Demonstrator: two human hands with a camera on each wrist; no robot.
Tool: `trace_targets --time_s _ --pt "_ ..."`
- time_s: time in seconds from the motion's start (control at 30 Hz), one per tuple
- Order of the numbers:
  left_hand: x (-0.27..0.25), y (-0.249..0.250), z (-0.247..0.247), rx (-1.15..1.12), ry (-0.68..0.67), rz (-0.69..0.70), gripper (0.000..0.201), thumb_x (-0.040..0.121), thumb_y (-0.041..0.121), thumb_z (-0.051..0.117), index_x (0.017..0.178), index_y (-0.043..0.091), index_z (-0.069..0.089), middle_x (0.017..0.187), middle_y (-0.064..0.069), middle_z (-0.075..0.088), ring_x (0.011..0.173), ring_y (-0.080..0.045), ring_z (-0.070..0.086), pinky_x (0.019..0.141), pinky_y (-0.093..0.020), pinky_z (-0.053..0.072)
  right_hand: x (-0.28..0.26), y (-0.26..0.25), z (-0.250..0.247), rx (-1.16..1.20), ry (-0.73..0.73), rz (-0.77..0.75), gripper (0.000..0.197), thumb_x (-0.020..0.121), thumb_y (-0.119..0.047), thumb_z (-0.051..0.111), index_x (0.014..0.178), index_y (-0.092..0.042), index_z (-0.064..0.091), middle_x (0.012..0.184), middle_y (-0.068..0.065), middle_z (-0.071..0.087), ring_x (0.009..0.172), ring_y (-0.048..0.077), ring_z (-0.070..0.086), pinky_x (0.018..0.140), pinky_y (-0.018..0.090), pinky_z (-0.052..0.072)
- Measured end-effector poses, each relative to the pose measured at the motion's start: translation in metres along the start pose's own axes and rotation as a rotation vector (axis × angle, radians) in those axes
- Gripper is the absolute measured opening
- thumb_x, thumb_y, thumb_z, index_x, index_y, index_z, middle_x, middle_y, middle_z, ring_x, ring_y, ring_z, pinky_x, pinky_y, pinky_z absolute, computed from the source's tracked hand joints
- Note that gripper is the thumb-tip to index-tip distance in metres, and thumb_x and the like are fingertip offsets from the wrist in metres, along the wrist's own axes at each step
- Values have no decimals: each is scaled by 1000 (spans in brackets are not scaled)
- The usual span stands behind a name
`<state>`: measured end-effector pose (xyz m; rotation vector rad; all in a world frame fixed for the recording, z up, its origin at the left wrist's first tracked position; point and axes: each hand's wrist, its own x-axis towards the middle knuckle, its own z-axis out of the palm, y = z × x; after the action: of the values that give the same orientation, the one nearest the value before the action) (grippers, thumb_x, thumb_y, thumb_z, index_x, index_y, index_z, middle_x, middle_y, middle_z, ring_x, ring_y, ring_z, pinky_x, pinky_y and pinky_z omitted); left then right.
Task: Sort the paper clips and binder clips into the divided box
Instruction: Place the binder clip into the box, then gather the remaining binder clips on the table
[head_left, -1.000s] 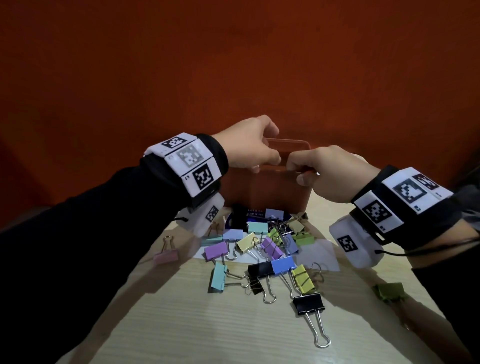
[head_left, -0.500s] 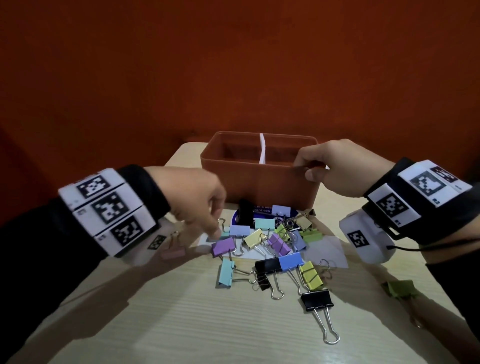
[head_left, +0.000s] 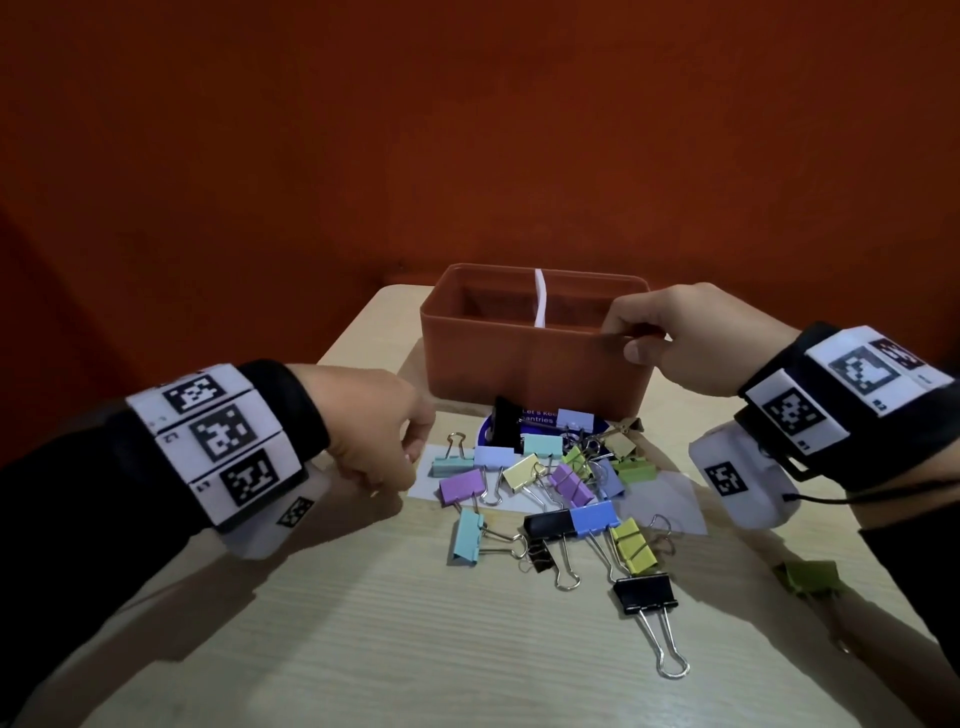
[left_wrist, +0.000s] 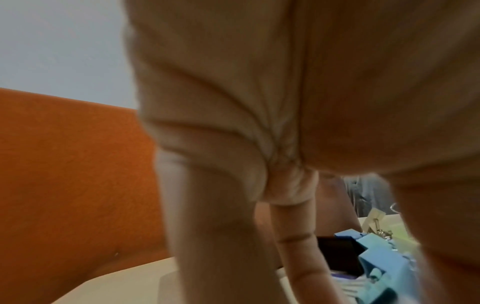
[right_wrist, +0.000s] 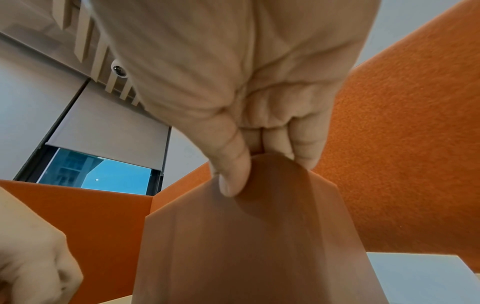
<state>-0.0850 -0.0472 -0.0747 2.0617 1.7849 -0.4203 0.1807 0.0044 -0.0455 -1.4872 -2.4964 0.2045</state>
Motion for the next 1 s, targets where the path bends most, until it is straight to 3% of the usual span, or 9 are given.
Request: trace_targets --time_s 0.1,0.17,0.3,0.43,0.57,0.73,0.87,1.0 --pt "1 0 -8 -21 186 80 14 78 32 62 76 23 51 82 -1 64 68 -17 55 56 -29 42 0 0 0 -2 -4 0 16 93 -12 55 98 -25 62 88 -2 60 69 4 46 57 19 35" --pt "3 2 -11 -66 285 111 17 80 33 59 75 22 48 80 -1 60 65 -16 49 58 -31 40 -1 0 0 -4 -6 -3 16 93 -12 55 99 -25 62 90 0 61 73 12 49 58 24 36" --pt "10 8 -9 -173 377 136 15 92 30 48 81 20 50 78 4 56 65 -10 49 57 -27 36 -1 -1 -1 -1 -10 -2 16 92 -11 55 97 -25 61 86 -2 59 73 13 48 58 23 36" --pt "14 12 -6 -28 292 179 17 86 41 66 86 26 57 74 9 56 64 -4 52 54 -23 36 -1 -1 -1 4 -15 -8 15 92 -11 55 96 -24 61 87 0 61 78 17 51 61 28 36" --pt "18 22 -4 -7 244 192 23 84 46 68 88 24 63 70 11 56 65 -3 51 53 -21 36 -1 -1 -1 10 -15 -2 16 92 -11 55 97 -25 61 87 -2 60 79 16 50 60 27 34" --pt "27 33 0 27 161 155 36 76 52 73 88 20 60 81 3 61 78 -18 62 62 -31 51 -1 -1 -1 6 -10 -4 17 92 -11 55 98 -25 61 84 -5 58 71 8 47 56 16 33" --pt "27 41 0 98 145 127 25 80 38 69 96 23 56 84 5 58 81 -17 59 64 -29 49 -1 -2 0 2 -9 3 17 92 -12 55 101 -24 62 91 0 61 76 15 49 60 27 34" --pt "23 34 -3 1 114 144 9 84 22 60 93 19 62 87 1 65 72 -15 60 60 -27 50 -1 -2 0 4 -17 4 18 93 -12 54 102 -25 62 94 1 62 80 16 49 62 27 32"
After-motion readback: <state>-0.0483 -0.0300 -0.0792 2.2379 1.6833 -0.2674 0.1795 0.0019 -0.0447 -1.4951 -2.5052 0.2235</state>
